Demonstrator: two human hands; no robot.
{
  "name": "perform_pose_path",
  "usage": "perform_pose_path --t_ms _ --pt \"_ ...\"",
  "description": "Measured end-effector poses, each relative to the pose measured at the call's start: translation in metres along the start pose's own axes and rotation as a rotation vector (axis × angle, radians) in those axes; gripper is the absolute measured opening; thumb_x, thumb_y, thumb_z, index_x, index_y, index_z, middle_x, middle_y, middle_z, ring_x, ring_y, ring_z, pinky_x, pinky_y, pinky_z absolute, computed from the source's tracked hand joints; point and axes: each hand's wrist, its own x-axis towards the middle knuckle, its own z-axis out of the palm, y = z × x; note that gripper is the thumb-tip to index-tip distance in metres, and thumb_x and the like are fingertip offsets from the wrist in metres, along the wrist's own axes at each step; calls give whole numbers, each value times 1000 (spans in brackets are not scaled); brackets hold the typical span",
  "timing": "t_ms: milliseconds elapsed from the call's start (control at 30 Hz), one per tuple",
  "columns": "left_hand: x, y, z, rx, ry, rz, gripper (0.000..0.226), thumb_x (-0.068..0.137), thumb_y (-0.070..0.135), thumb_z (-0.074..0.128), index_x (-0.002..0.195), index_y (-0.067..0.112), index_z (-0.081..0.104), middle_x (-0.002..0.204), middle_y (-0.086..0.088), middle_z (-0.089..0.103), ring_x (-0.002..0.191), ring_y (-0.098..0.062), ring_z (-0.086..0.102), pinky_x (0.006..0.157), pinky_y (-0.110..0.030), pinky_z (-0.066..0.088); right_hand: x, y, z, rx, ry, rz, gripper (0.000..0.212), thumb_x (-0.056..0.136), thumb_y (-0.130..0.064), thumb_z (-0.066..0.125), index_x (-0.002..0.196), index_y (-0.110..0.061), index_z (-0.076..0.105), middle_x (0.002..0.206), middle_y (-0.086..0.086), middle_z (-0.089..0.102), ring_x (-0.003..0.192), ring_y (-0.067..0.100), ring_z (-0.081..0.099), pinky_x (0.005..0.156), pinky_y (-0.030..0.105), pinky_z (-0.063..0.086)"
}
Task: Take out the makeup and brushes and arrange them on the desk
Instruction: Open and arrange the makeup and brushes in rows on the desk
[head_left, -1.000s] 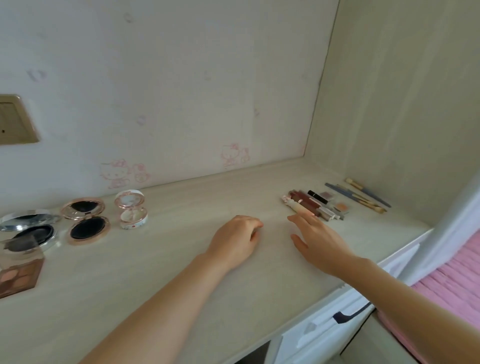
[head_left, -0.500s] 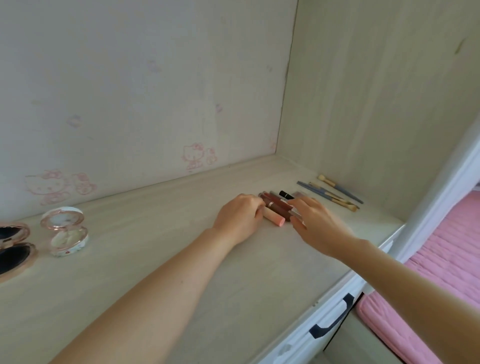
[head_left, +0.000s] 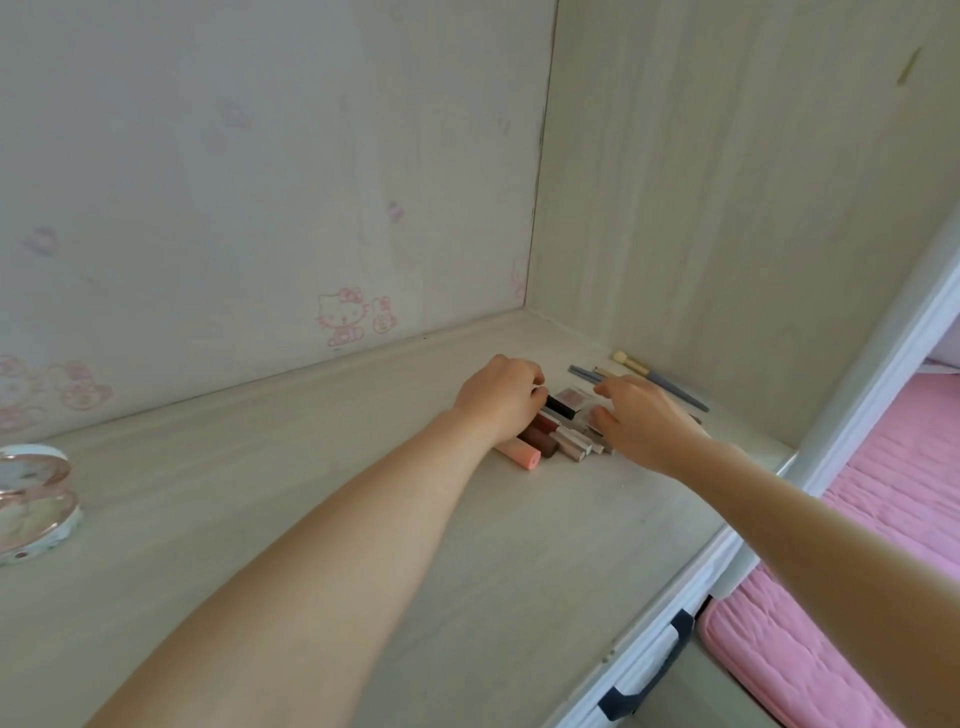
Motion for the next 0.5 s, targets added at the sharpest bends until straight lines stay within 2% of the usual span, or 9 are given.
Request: perform_pose_path --t_ms 100,167,233,300,433,500 --pt "19 11 8 47 -49 -23 31 96 31 46 120 16 59 123 -10 56 104 -29 58 85 -38 51 14 3 5 -6 -18 44 34 97 -30 43 120 -9 57 120 11 57 107 28 55 86 36 48" --pt "30 16 13 102 -80 -58 33 96 36 47 116 12 59 119 -11 57 102 -30 59 81 -37 51 22 3 8 -42 -36 67 36 98 -32 41 118 -8 57 119 13 56 108 30 53 88 38 48" --pt "38 20 18 127 -153 -106 33 95 41 49 94 9 57 108 -11 61 98 -30 58 70 -35 47 27 1 10 -76 -70 90 36 99 -34 38 114 -8 57 119 15 54 109 32 51 88 39 46" --pt "43 24 21 111 -206 -137 35 92 44 52 81 11 52 101 -13 63 99 -30 56 67 -34 43 30 0 12 -93 -91 108 31 99 -34 36 96 -11 56 112 15 53 105 33 50 84 39 44" --pt "48 28 21 46 -215 -146 37 89 41 57 98 5 62 105 -18 65 103 -34 56 74 -37 46 34 -3 15 -112 -95 108 31 100 -28 33 87 -12 57 105 15 53 100 34 50 79 35 40" --pt "47 28 22 0 -216 -159 34 89 39 58 101 7 63 103 -15 65 100 -31 57 77 -37 49 36 -5 16 -92 -90 130 31 100 -25 34 84 -11 57 103 14 56 94 31 51 75 33 39"
